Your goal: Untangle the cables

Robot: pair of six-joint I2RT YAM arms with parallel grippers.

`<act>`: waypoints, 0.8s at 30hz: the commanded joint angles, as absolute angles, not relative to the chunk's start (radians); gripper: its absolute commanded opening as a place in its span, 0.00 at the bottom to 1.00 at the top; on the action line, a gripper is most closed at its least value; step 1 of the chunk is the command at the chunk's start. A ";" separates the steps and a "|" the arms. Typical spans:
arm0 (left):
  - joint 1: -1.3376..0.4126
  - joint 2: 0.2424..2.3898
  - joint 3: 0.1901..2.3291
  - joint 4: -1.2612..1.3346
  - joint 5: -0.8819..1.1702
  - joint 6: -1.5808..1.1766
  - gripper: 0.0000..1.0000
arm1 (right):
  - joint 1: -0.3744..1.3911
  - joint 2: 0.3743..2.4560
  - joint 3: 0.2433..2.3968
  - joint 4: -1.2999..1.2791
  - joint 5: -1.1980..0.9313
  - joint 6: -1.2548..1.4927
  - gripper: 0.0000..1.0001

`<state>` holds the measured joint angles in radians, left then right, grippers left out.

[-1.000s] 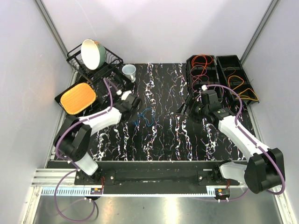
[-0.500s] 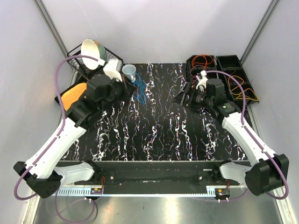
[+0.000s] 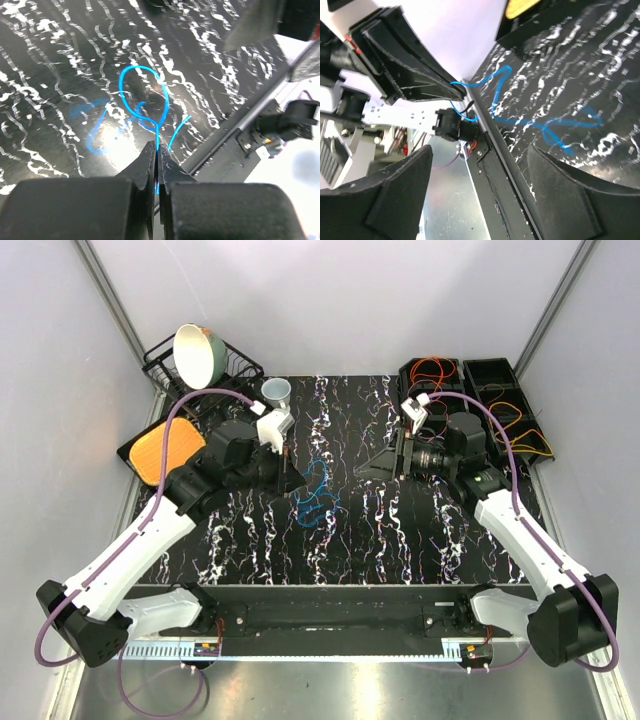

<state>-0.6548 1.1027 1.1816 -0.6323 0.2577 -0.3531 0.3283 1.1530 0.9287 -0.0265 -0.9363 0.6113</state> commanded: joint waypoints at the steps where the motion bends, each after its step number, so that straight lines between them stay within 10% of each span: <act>1: -0.652 1.094 1.224 -0.565 0.386 -0.331 0.00 | 0.371 1.179 0.925 0.112 -0.999 0.626 0.80; 19: -0.652 1.081 1.192 -0.523 0.436 -0.339 0.00 | 0.505 1.345 0.965 0.225 -0.854 0.663 0.60; 24: -0.653 1.078 1.180 -0.512 0.466 -0.344 0.00 | 0.518 1.368 0.959 0.310 -0.839 0.727 0.40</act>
